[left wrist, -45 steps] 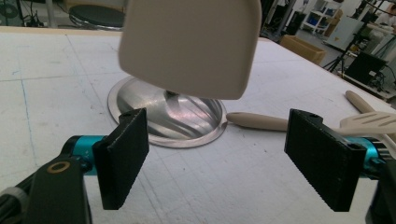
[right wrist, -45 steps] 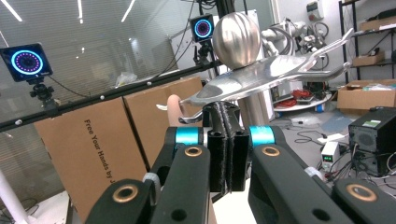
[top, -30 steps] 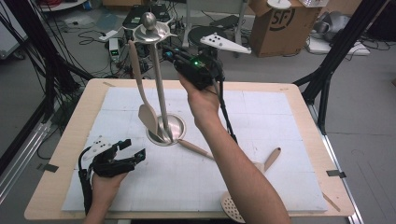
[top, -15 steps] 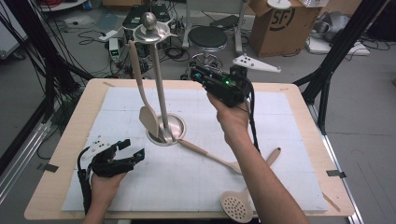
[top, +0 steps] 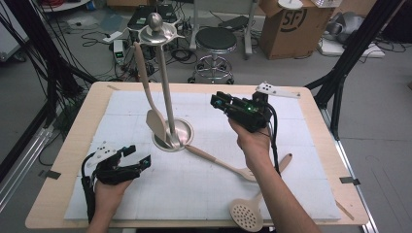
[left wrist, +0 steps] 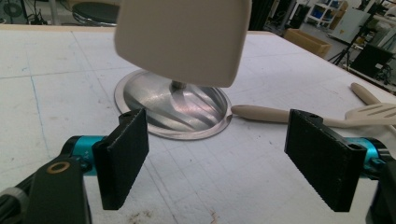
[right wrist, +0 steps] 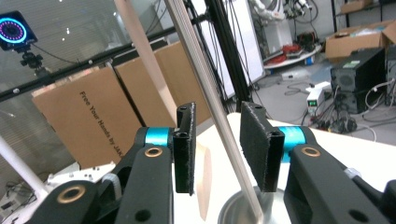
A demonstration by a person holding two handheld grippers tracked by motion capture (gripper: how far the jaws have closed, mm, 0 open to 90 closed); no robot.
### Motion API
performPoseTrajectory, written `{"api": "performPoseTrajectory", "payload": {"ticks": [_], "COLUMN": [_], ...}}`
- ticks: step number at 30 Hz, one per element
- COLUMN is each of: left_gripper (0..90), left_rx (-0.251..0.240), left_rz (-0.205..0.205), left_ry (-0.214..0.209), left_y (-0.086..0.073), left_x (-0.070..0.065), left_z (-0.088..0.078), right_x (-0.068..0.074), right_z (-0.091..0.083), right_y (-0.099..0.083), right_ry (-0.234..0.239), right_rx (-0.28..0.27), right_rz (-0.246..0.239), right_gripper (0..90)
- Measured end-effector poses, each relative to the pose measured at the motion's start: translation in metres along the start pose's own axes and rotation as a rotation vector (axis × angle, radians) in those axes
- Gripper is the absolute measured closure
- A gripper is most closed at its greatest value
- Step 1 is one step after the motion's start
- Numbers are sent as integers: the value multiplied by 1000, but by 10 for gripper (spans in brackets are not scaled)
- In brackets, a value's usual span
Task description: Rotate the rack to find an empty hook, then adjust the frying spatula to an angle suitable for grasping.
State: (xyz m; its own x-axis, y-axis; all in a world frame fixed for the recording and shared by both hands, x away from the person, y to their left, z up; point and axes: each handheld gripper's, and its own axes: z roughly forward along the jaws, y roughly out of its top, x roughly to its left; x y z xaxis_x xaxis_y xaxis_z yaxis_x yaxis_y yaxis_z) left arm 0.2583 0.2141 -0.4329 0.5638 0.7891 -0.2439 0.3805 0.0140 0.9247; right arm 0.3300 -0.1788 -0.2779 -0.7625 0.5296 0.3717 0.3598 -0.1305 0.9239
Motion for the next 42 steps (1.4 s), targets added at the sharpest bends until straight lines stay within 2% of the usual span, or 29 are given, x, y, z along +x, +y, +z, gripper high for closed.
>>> {"api": "performPoseTrajectory", "payload": {"ticks": [4, 11, 16, 27, 31, 37, 42], "left_gripper": [224, 224, 224, 224, 224, 223, 224], "left_rx": [3, 12, 14, 22, 18, 17, 18], "left_rz": [3, 16, 19, 25, 19, 24, 25], "left_ry": [-2, 7, 13, 24, 30, 24, 21], "left_y": [0, -1, -1, -2, -2, -2, -2], "left_x": [0, -1, -1, -1, 1, 0, -1], "left_z": [1, 2, 2, 3, 2, 2, 2], "right_x": [-3, -12, -18, -25, -25, -29, -37], "right_z": [-5, -10, -11, -17, -18, -15, -12], "right_y": [-10, -28, -42, -55, -61, -73, -85], "right_ry": [12, 24, 19, 6, 1, -4, -8], "right_rx": [37, 97, 112, 136, 146, 211, 252], "right_rz": [3, 34, 50, 62, 52, 63, 95], "right_gripper": [666, 661, 662, 660, 662, 664, 664]}}
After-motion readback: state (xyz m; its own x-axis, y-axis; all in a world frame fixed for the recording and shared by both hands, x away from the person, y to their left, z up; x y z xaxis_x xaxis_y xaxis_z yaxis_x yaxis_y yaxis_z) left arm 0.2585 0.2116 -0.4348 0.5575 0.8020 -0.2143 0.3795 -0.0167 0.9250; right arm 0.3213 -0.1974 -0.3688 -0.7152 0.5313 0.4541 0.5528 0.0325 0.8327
